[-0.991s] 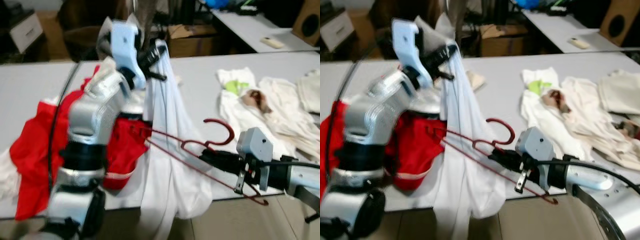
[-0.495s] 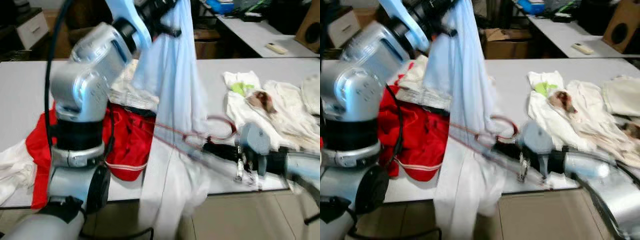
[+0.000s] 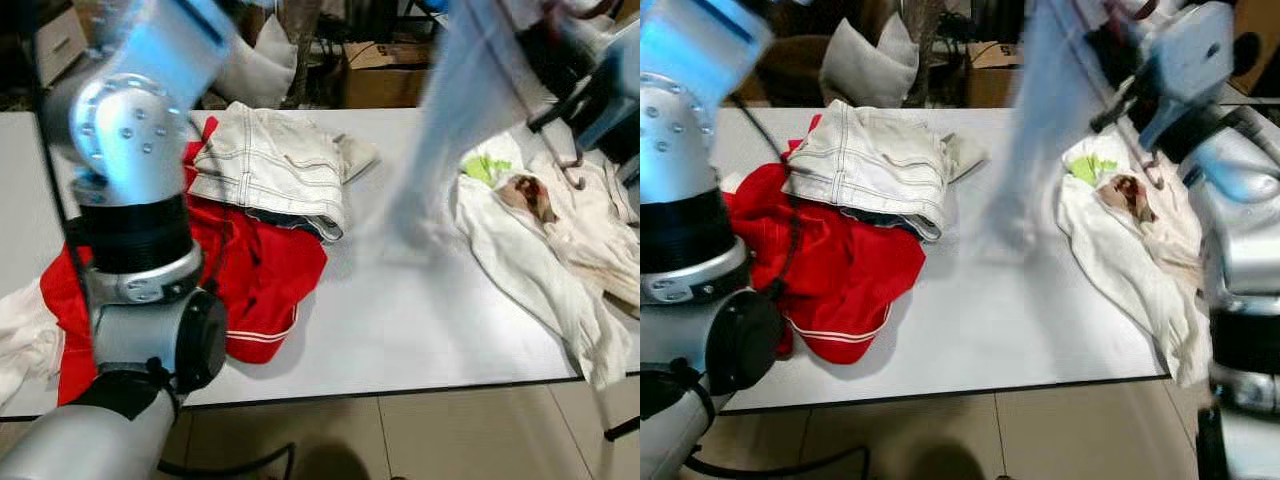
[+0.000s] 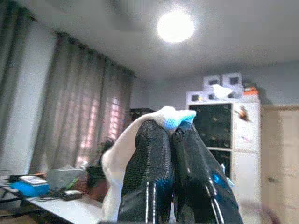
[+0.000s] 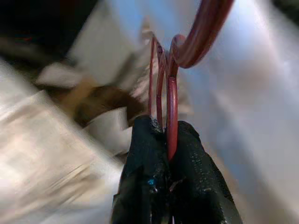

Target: Hang hanger

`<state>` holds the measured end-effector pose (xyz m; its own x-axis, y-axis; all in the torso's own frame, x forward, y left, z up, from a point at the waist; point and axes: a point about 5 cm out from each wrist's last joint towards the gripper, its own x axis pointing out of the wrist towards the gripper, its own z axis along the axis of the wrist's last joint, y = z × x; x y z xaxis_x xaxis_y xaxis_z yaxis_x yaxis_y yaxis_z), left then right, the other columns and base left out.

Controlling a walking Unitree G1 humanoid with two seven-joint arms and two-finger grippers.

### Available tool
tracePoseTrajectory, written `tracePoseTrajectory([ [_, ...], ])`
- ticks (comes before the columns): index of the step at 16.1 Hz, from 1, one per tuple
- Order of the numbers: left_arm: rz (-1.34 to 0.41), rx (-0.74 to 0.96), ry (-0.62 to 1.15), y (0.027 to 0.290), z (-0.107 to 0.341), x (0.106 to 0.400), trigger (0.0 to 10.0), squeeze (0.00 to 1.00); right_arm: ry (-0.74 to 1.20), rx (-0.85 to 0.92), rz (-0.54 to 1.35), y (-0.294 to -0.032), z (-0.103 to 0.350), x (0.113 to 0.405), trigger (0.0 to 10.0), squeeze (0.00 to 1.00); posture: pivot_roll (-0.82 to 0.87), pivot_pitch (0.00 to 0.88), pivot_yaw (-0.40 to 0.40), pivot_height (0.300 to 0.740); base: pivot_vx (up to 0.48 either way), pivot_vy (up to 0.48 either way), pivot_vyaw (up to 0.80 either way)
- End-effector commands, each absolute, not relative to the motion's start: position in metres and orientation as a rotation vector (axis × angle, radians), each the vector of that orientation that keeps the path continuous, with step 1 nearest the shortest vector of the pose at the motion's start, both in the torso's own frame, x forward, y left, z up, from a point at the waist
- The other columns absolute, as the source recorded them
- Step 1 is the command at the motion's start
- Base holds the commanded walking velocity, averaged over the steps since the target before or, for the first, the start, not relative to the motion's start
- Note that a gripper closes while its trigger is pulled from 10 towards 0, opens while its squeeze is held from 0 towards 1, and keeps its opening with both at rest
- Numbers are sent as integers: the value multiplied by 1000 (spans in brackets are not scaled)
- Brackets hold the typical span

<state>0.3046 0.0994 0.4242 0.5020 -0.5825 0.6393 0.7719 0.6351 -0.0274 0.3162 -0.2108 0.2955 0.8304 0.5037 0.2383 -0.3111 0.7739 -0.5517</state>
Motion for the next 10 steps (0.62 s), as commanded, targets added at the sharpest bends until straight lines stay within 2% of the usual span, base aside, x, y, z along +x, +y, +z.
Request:
tracePoseTrajectory([
  [1, -846, -312, -640, 98, 429, 301, 10000, 0, -309, -543, 574, -196, 268, 313, 10000, 0, -145, 8, 14, 740, 0, 0, 0],
  [5, -765, -261, -523, 95, 401, 319, 10000, 0, -186, -485, 764, -176, 225, 295, 10000, 0, -145, 14, 24, 740, 0, 0, 0],
  [7, -643, -89, -418, 92, 369, 338, 10000, 0, -80, -486, 916, -172, 207, 274, 10000, 0, -147, 16, 31, 740, 0, 0, 0],
  [9, -604, -4, -375, 92, 351, 347, 10000, 0, -7, -503, 985, -176, 200, 261, 10000, 0, -148, 23, 36, 740, 0, 0, 0],
  [10, -580, 91, -337, 92, 336, 352, 10000, 0, 45, -527, 1018, -181, 197, 252, 10000, 0, -149, 25, 37, 740, 0, 0, 0],
])
